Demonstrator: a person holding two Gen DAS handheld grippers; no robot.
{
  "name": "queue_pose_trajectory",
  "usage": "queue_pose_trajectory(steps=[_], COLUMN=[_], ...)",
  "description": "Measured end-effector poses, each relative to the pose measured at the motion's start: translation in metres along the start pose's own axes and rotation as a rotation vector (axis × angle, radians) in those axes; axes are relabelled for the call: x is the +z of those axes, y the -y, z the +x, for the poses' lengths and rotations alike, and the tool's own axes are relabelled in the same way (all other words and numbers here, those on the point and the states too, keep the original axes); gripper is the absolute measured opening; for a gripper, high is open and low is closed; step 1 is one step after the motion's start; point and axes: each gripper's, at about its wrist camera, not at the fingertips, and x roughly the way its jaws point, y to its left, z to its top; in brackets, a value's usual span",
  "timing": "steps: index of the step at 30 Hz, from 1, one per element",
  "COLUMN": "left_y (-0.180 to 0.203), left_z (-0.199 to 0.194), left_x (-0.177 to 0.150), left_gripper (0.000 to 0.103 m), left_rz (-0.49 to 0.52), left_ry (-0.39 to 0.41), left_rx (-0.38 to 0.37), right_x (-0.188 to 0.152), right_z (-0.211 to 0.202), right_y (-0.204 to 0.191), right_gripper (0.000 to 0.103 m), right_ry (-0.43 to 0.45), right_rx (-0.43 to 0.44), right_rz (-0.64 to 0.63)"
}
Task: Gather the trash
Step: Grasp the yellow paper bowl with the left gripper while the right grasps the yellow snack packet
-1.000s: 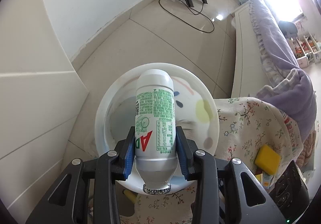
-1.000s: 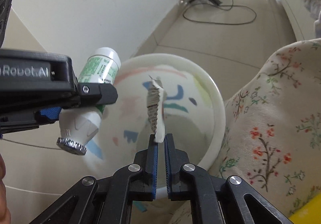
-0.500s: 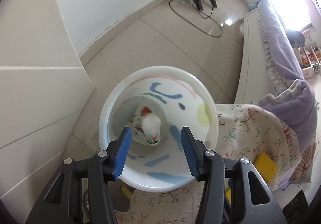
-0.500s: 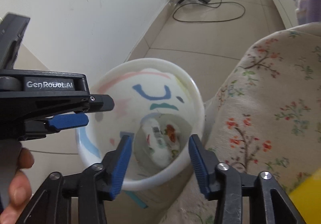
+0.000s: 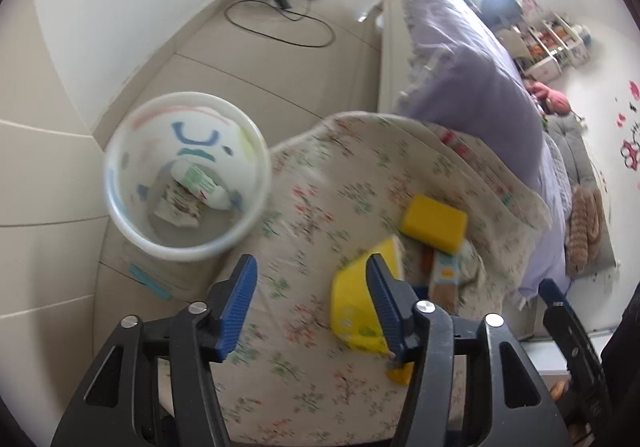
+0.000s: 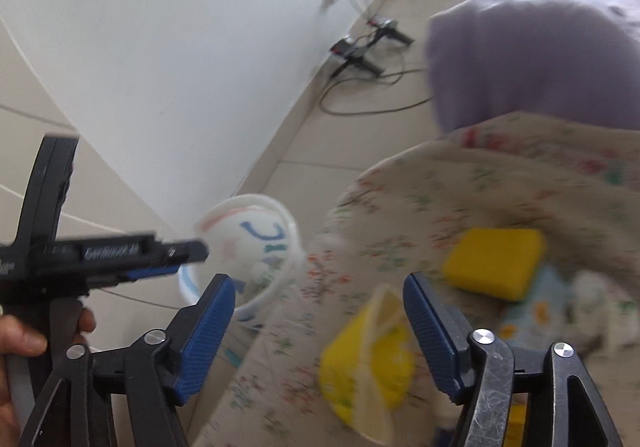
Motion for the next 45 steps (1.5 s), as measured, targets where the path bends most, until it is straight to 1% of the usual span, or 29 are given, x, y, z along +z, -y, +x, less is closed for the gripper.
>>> queue_pose_trajectory(steps=[1, 4, 5, 9, 11, 13, 16, 21, 23, 27, 30, 31, 32, 33, 34, 35, 36, 37, 42, 45], left_y=[0.011, 0.039, 0.048, 0.077, 0.085, 0.093, 0.102, 0.106, 0.106, 0.103, 0.099, 0.099, 0.098, 0.097, 0.097, 0.096, 0.096, 0.096, 0.103, 0.104], left_z=[0.000, 0.006, 0.009, 0.023, 0.032, 0.040, 0.057, 0.085, 0.094, 0.103, 0.107, 0.107, 0.108, 0.108, 0.109, 0.109, 0.109, 0.108, 0.098, 0.094], left_x=[-0.008, -0.030, -0.037, -0.058, -0.062, -0.065, -0.069, -0.069, -0.070, -0.073, -0.075, -0.075, -0.075, -0.075, -0.075, -0.075, -0.075, -0.075, -0.079, -0.080], left_gripper=[0.065, 0.065, 0.065, 0.065, 0.065, 0.065, 0.065, 0.065, 0.065, 0.065, 0.064, 0.057, 0.045, 0.039, 0.027, 0.018, 0.013, 0.005, 0.004, 0.004], left_rz=[0.028, 0.113, 0.142, 0.237, 0.262, 0.277, 0.307, 0.303, 0.314, 0.335, 0.333, 0.333, 0.334, 0.335, 0.332, 0.331, 0.333, 0.342, 0.364, 0.371], left_ry=[0.000, -0.019, -0.029, -0.051, -0.063, -0.068, -0.091, -0.118, -0.123, -0.138, -0.147, -0.148, -0.151, -0.157, -0.167, -0.171, -0.172, -0.175, -0.166, -0.159], left_rx=[0.004, 0.024, 0.026, 0.048, 0.066, 0.077, 0.114, 0.180, 0.208, 0.246, 0.252, 0.250, 0.246, 0.240, 0.229, 0.213, 0.195, 0.184, 0.152, 0.145], right_x=[-0.001, -0.008, -0.013, -0.041, -0.057, -0.070, -0.079, -0.095, -0.099, -0.109, -0.117, -0.119, -0.123, -0.125, -0.128, -0.131, -0.133, -0.134, -0.140, -0.145], right_z=[-0.013, -0.043, -0.053, -0.059, -0.049, -0.035, -0.022, -0.005, 0.000, 0.007, 0.012, 0.015, 0.018, 0.021, 0.023, 0.026, 0.028, 0.030, 0.036, 0.042], right_y=[0.008, 0.029, 0.037, 0.062, 0.077, 0.092, 0.109, 0.139, 0.143, 0.140, 0.140, 0.140, 0.140, 0.141, 0.141, 0.140, 0.139, 0.138, 0.134, 0.130], right_gripper=[0.077, 0.079, 0.081, 0.083, 0.083, 0.083, 0.083, 0.083, 0.083, 0.083, 0.083, 0.083, 0.083, 0.083, 0.083, 0.083, 0.083, 0.083, 0.083, 0.075], right_ry=[0.007, 0.009, 0.010, 0.013, 0.004, -0.042, -0.099, -0.183, -0.214, -0.269, -0.293, -0.301, -0.314, -0.322, -0.331, -0.341, -0.349, -0.354, -0.367, -0.384], right_rx=[-0.013, -0.052, -0.071, -0.090, -0.087, -0.097, -0.098, -0.062, -0.049, 0.020, 0.020, 0.012, 0.002, -0.001, -0.003, -0.005, -0.006, -0.003, 0.008, 0.001], right_rz=[0.007, 0.004, 0.004, 0.040, 0.078, 0.115, 0.147, 0.277, 0.300, 0.310, 0.304, 0.303, 0.305, 0.309, 0.313, 0.315, 0.317, 0.320, 0.338, 0.337])
